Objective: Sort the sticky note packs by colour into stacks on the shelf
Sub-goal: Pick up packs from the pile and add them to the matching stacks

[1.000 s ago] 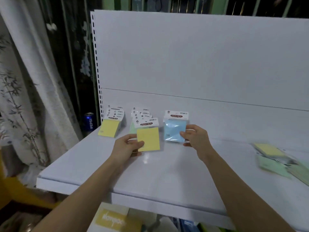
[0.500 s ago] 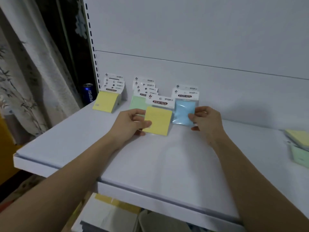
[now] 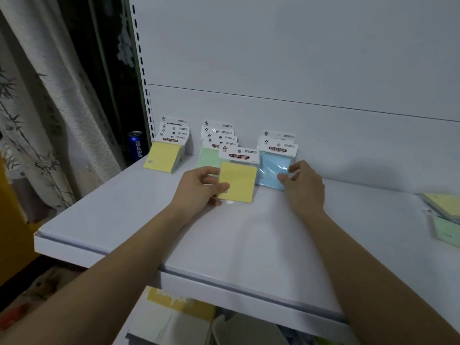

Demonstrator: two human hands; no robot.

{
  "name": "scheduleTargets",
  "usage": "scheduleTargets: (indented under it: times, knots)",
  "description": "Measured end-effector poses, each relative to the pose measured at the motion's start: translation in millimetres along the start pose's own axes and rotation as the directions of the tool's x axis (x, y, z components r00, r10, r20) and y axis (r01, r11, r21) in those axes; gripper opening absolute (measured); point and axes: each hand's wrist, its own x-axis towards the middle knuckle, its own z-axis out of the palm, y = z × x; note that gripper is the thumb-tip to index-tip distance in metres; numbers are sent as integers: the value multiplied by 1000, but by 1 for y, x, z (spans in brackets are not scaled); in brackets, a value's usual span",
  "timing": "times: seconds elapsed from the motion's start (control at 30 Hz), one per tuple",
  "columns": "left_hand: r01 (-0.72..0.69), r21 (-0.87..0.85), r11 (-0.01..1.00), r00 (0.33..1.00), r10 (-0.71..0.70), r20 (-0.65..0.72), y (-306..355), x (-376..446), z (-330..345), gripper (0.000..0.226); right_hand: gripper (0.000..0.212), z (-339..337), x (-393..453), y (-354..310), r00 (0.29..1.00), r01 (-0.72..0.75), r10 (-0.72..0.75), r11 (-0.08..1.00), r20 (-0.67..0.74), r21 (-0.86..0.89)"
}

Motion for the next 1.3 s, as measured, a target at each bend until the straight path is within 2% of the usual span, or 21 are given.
scheduleTargets:
  times: [0.17, 0.27, 0.37, 0.53, 0.67, 0.83, 1.03, 1.17, 1.3]
  knots:
    - [-7, -13, 1000, 1000, 7, 8, 0, -1, 1, 28, 31, -3, 8, 0, 998, -51, 52, 998, 33, -45]
    - [44, -100, 994, 999, -42, 23, 0, 0, -2, 26, 35, 1, 3, -1, 995, -98, 99, 995, 24, -28]
    - [92, -203, 975, 996, -91, 14, 1, 4, -7, 31, 30, -2, 2, -3, 990, -137, 140, 983, -18, 124]
    - [98, -210, 973, 995, -96, 17, 3, 5, -9, 30, 15, -18, 15, 7, 981, -130, 165, 949, -101, 287]
    - [71, -181, 981, 997, -71, 9, 0, 3, -11, 38, 13, -22, 13, 4, 993, -112, 112, 917, 20, 383]
    - [112, -364, 925, 981, -161, -106, 11, 7, -30, 28, 17, -20, 1, 1, 991, -60, 19, 947, 134, 314]
    - [142, -192, 971, 968, -176, -177, 16, 33, -109, 39, 16, -20, -2, 2, 994, -58, 28, 958, 109, 283]
    - [135, -61, 989, 959, -146, -245, 12, 45, -153, 39, 15, -10, -7, -21, 988, 33, -58, 984, 140, 173]
    - [151, 19, 988, 957, -141, -253, 6, 56, -180, 34, 17, 3, -13, -55, 975, 105, -118, 991, 187, 77]
